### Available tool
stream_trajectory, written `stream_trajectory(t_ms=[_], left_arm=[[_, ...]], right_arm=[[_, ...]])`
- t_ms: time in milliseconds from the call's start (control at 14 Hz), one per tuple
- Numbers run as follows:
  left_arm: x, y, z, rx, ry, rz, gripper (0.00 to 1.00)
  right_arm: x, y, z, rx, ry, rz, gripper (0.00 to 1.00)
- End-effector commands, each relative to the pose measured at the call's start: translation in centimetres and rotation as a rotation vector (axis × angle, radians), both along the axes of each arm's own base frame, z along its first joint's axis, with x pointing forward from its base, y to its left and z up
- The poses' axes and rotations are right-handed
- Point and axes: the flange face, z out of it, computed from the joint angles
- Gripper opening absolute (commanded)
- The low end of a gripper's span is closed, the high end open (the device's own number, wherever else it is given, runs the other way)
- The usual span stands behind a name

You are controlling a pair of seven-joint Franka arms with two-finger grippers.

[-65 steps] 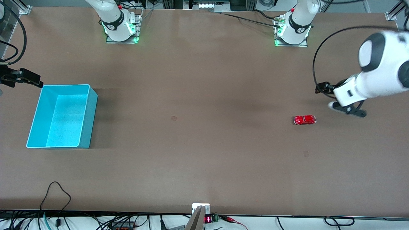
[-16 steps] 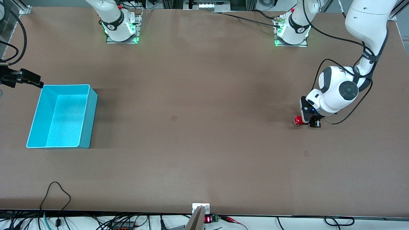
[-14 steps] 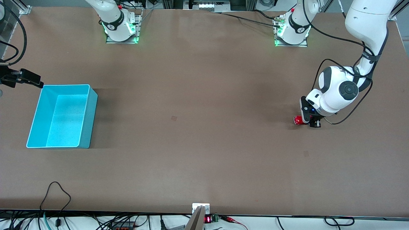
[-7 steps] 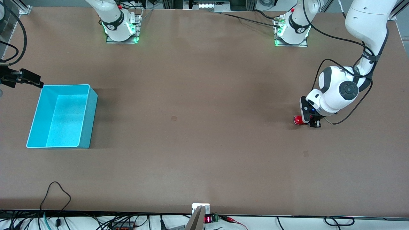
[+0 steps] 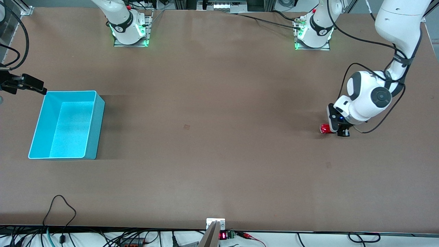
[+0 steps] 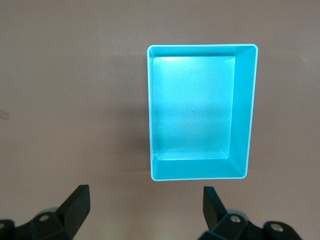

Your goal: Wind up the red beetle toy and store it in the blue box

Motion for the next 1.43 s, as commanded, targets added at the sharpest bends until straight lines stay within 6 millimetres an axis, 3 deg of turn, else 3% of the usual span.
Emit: stream_trajectory(t_ms=[0, 429, 500, 571, 643, 857, 1000, 1214, 1357], left_arm=[[-1.5, 4.6, -4.0, -0.012, 0.073, -0.011, 0.31], [-2.6, 9.4, -4.6, -0.023, 0.082, -0.052, 0.34], [-2.6, 9.4, -4.3, -0.021, 0.077, -0.061, 0.46], [-2.4, 9.3, -3.5, -0.021, 0.081, -0.064, 0.84], [-1.7, 8.7, -1.4, -0.019, 0.091, -0.077, 1.00], [2.9, 1.8, 7.2, -0.033, 0.115, -0.203, 1.00], [5.2, -3.8, 12.9, -0.033, 0.126, -0.294, 1.00], [7.4, -12.8, 19.4, -0.046, 0.054, -0.420, 1.00], [7.9, -16.7, 21.2, -0.057, 0.008, -0.425, 1.00]], right_arm=[[-0.2, 0.1, 0.2, 0.015, -0.010, -0.010, 1.00], [-0.2, 0.3, 0.2, 0.018, -0.010, -0.008, 1.00], [-0.2, 0.3, 0.2, 0.018, -0.010, -0.008, 1.00], [-0.2, 0.3, 0.2, 0.018, -0.010, -0.008, 1.00], [-0.2, 0.3, 0.2, 0.018, -0.010, -0.008, 1.00], [-0.2, 0.3, 0.2, 0.018, -0.010, -0.008, 1.00], [-0.1, 0.3, 0.2, 0.018, -0.010, -0.007, 1.00], [0.0, 0.3, 0.0, 0.020, -0.009, -0.007, 1.00], [0.0, 0.3, 0.0, 0.020, -0.008, -0.006, 1.00]])
